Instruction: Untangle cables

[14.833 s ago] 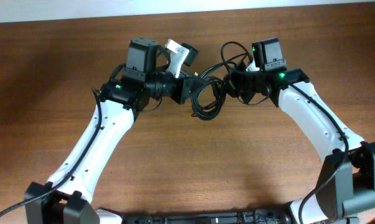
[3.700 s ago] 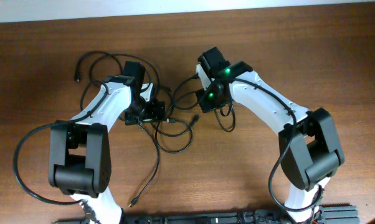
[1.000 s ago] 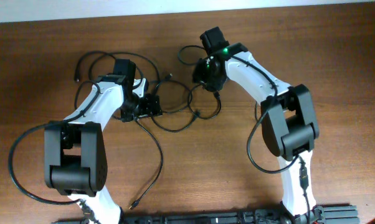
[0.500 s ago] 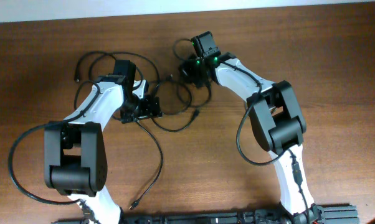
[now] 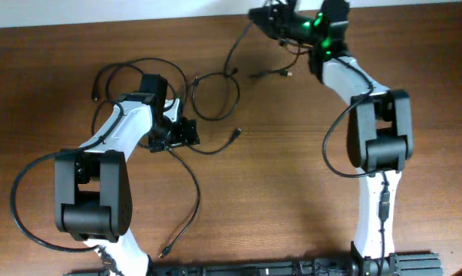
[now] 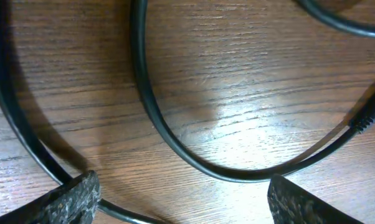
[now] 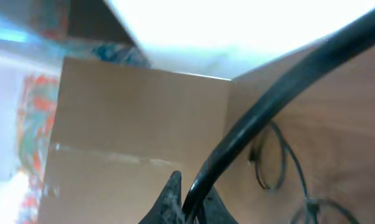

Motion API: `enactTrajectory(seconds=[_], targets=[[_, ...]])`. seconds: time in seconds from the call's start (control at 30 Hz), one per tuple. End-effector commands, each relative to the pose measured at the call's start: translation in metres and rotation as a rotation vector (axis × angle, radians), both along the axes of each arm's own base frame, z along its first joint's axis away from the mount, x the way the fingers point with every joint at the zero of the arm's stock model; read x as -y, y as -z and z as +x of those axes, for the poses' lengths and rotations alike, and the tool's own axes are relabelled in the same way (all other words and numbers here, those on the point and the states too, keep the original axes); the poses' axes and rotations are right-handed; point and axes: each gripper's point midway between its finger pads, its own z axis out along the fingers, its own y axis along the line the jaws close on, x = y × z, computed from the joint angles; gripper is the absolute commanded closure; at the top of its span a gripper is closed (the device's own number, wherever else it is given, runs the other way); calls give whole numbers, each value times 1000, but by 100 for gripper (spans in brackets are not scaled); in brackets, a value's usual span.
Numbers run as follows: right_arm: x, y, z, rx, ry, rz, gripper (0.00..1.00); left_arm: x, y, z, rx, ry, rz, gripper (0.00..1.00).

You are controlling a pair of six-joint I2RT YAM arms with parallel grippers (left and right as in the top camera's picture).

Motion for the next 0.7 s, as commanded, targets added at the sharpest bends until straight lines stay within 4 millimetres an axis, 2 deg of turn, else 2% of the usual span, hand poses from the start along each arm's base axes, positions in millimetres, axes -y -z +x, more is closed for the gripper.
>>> enactTrajectory(seconds=[0.0,0.07,0.17,0.23,0.3,0.37,0.4,0.47,0.5,0.53,0.57,0.6,0.67], targets=[[39,-12,-4,-19,-20,-3,96,-2,4,-2,-14,-3,8,13],[68,-12,-2,-163,20,24,96,-2,4,-2,-14,-3,8,14],[96,-24,-8,-293,39,65,96,-2,4,-2,-14,-3,8,14],[117,-33,-13,-346,62,79,96,-2,4,-2,-14,-3,8,14],[156,-40,-15,-386,130,97,96,-2,4,-2,-14,-3,8,14],[170,-35,-20,-360,128,72,96,-2,4,-2,-13,-3,8,14],[171,-27,-25,-337,116,40,96,-2,4,-2,-13,-3,8,14],[166,16,-38,-392,132,-71,96,-2,4,-2,-12,-3,8,14],[168,51,-48,-473,184,-189,96,-2,4,-2,-13,-3,8,14],[178,91,-64,-560,242,-377,96,-2,4,-3,-17,-3,9,14],[185,111,-75,-586,256,-509,96,-2,4,-4,-21,-3,9,14],[188,124,-83,-584,245,-613,96,-2,4,-5,-24,-3,10,14],[175,135,-97,-500,143,-762,86,-2,4,-5,-23,-3,9,14]])
